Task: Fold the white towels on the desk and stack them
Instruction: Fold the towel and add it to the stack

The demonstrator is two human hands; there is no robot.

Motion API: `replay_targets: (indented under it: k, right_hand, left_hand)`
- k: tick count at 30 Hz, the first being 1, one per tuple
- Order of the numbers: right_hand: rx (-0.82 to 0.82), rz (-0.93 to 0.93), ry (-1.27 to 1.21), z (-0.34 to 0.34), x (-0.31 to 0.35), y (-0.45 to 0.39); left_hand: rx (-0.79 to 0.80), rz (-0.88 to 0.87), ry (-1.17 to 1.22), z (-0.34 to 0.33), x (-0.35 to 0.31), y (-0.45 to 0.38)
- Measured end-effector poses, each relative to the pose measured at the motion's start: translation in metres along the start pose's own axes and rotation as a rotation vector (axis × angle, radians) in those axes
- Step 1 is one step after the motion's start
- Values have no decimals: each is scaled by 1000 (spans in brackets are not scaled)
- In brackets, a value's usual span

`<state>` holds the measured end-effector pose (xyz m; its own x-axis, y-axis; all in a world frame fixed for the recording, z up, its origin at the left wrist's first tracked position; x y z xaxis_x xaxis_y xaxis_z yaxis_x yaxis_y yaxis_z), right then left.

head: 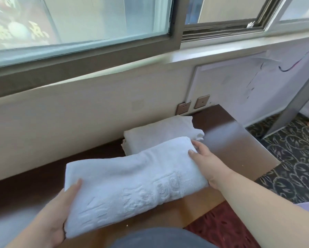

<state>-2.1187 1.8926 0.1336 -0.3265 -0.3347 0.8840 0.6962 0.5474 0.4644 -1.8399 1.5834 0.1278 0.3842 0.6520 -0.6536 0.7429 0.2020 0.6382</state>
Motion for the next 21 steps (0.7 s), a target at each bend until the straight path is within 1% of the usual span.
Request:
replay_targets:
  k: [2, 3, 6, 8, 10, 13, 15, 18, 21]
  right_hand:
    - [-15, 21, 51, 20, 15, -13]
    - [-31, 28, 74, 27, 23, -18]
    - [-85, 89, 127, 57, 51, -46]
    - [-97, 102, 163, 79, 65, -68]
    - [-68, 88, 172, 101, 77, -90]
    - [24, 41, 194, 133, 91, -123]
    - [46, 30, 221, 149, 97, -150]
    - [83, 29, 226, 158, 94, -190]
    - [139, 16, 293, 156, 72, -222]
  left_hand:
    - [65, -16, -24, -18, -18, -16]
    - [58, -23, -25, -27, -27, -25]
    - [53, -119, -51, -51, -54, -65]
    - [7, -133, -58, -67, -62, -91]
    - [-17, -129, -60, -87, -72, -117]
    - [-43, -126, -37, -115, -77, -148]
    - [-75, -134, 1, -125, -77, -164]
    - [-171, -120, 25, -128, -71, -183]
    - [-286, -86, 12, -123, -50, -197]
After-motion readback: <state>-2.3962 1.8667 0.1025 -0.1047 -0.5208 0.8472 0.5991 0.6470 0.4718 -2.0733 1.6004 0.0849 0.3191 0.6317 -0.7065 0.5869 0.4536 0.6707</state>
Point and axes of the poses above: each hand's wrist, its own y-axis away from the middle knuckle, its own z-axis out of the back of the hand, x = y × z, the point moved 3 cm from there along -y, towards the middle knuckle, and after that the axes turned 14 degrees about x, right-handed, at the moved point
